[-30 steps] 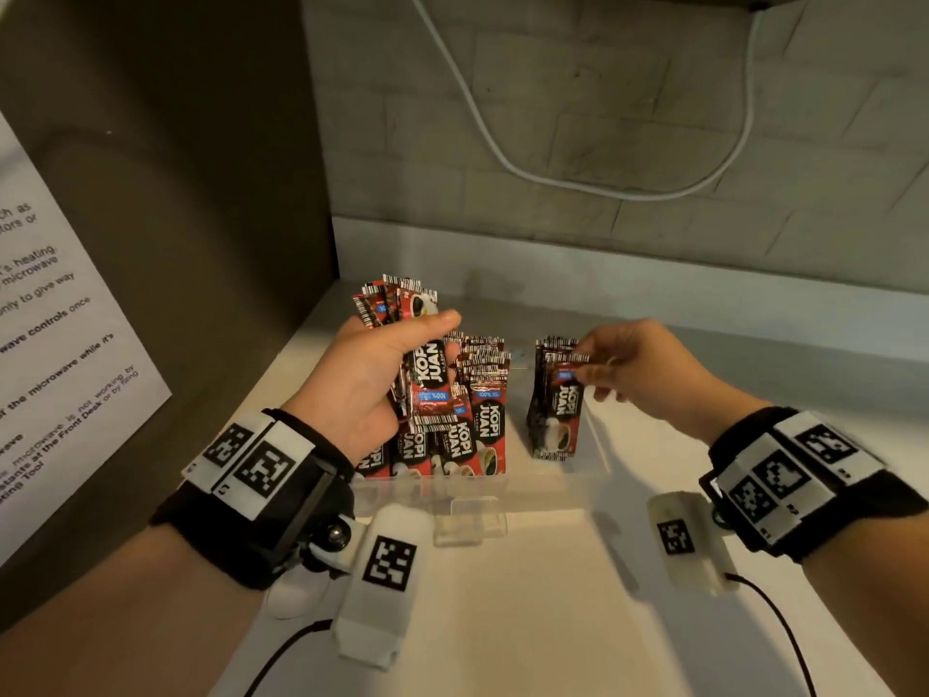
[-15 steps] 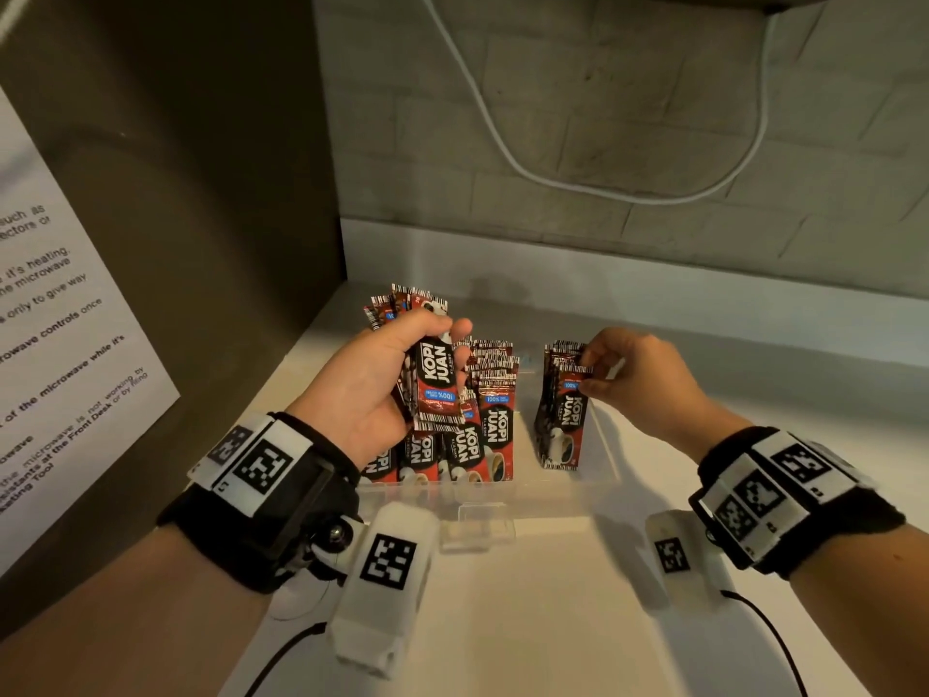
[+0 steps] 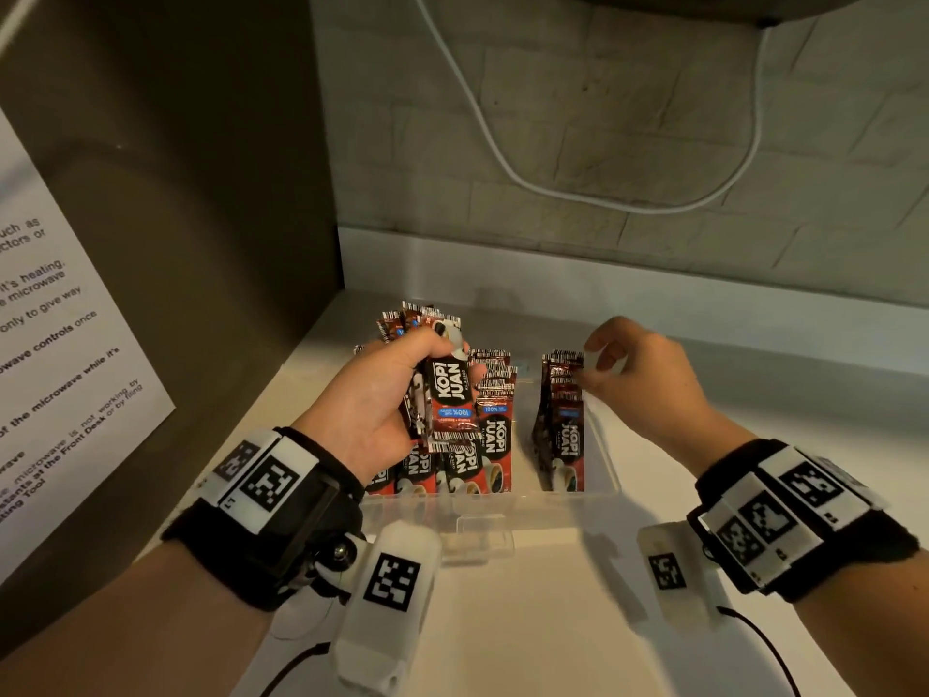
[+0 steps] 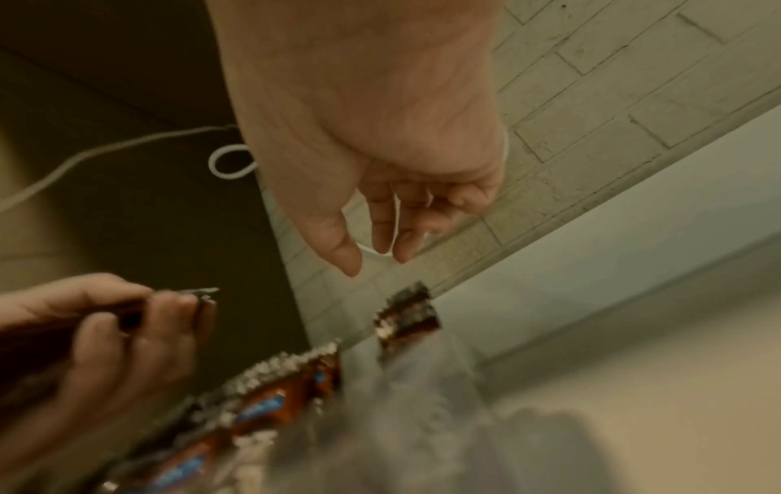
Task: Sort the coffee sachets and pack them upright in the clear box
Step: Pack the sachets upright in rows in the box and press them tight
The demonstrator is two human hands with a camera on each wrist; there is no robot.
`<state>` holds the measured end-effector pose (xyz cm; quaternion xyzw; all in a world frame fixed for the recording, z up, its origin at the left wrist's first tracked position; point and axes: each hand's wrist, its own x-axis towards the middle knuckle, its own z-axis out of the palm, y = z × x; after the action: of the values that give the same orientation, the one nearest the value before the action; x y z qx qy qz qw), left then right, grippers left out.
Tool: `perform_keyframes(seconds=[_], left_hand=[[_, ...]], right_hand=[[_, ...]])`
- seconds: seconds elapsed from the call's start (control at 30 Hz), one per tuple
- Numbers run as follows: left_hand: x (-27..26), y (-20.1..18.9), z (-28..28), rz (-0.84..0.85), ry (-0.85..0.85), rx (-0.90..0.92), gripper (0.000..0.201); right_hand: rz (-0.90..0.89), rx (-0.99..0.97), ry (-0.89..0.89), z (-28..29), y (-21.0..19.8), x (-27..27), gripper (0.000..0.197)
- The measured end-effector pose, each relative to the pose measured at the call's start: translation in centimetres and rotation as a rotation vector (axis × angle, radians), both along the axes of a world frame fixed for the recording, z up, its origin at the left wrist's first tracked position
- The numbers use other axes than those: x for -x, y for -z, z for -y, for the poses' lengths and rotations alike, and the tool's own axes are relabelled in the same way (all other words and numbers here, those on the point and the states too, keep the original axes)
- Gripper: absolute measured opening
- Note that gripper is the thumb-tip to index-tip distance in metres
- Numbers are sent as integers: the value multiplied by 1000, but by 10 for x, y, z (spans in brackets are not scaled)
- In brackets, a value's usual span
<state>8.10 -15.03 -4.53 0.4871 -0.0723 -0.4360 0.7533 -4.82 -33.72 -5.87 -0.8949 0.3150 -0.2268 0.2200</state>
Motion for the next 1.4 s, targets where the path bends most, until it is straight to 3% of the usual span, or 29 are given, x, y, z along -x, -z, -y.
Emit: perform_keyframes(seconds=[0.17, 0.3, 0.43, 0.57, 0.67, 0.97, 1.07, 1.17, 1.27, 1.4], left_hand=[[11, -2, 8, 109, 57, 3, 24], [20, -5, 14, 147, 64, 31, 31], [18, -5, 15, 137, 27, 92, 29], [13, -3, 13, 156, -9, 104, 18], [6, -2, 11, 142, -57, 100, 3], [-25, -12, 1, -19, -180, 179, 15], [-36, -20, -9, -120, -258, 255, 14], [-41, -23, -15, -111, -297, 266, 15], [-41, -24, -18, -65, -210, 213, 23], [-39, -21, -20, -93, -120, 201, 29]], right_hand=[[238, -351, -192, -34, -26, -8, 23], [126, -646, -370, -55, -38, -10, 55], [3, -642, -365, -56, -35, -11, 27], [189, -750, -288, -48, -34, -9, 11], [252, -689, -269, -39, -35, -6, 12], [251, -376, -133, 1, -48, 6, 30], [181, -329, -142, 11, -46, 10, 23], [54, -314, -205, 14, -37, 12, 11], [-135, -295, -267, 13, -23, 15, 12], [-222, -210, -276, 11, -9, 14, 24]])
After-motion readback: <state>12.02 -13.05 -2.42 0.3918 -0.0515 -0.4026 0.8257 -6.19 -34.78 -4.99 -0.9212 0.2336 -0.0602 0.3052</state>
